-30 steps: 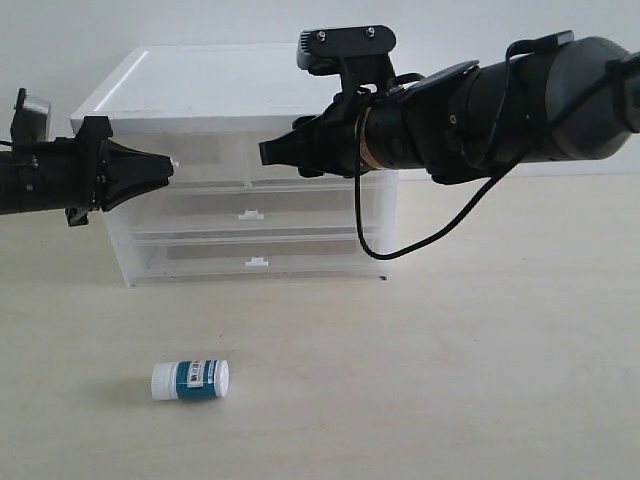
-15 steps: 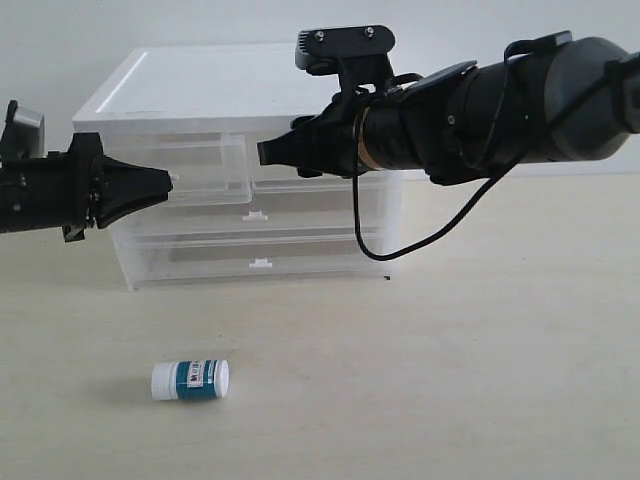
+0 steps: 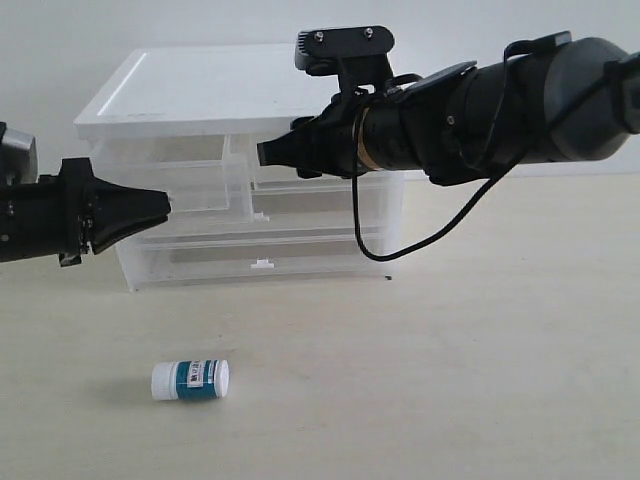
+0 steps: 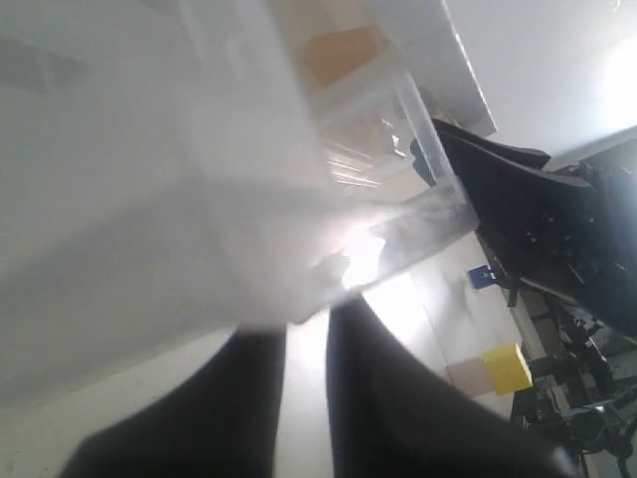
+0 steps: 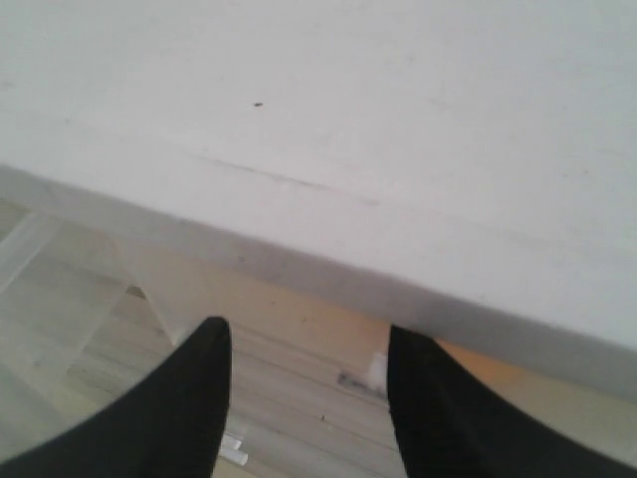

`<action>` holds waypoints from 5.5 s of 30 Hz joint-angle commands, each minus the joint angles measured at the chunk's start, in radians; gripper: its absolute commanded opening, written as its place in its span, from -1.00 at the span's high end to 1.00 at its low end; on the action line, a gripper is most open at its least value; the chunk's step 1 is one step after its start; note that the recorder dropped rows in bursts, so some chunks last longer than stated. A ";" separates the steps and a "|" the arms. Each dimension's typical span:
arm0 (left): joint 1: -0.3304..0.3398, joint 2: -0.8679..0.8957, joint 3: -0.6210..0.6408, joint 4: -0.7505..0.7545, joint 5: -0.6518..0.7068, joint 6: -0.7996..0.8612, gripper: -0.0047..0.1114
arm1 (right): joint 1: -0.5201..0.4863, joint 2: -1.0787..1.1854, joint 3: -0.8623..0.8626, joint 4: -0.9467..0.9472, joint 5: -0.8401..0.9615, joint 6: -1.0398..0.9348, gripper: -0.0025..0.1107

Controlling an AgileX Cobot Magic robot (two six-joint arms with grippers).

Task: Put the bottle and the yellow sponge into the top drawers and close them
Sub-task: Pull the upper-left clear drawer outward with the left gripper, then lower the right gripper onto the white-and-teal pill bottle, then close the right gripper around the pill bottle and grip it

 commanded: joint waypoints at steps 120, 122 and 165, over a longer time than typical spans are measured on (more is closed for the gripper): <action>0.113 -0.371 0.451 0.088 -0.083 0.269 -0.08 | 0.173 0.198 0.094 -0.015 -0.477 -0.377 0.14; 0.113 -0.371 0.451 0.088 -0.083 0.269 -0.08 | 0.173 0.211 0.084 -0.015 -0.477 -0.377 0.14; 0.113 -0.371 0.451 0.088 -0.089 0.276 -0.08 | 0.173 0.286 0.040 -0.015 -0.569 -0.322 0.96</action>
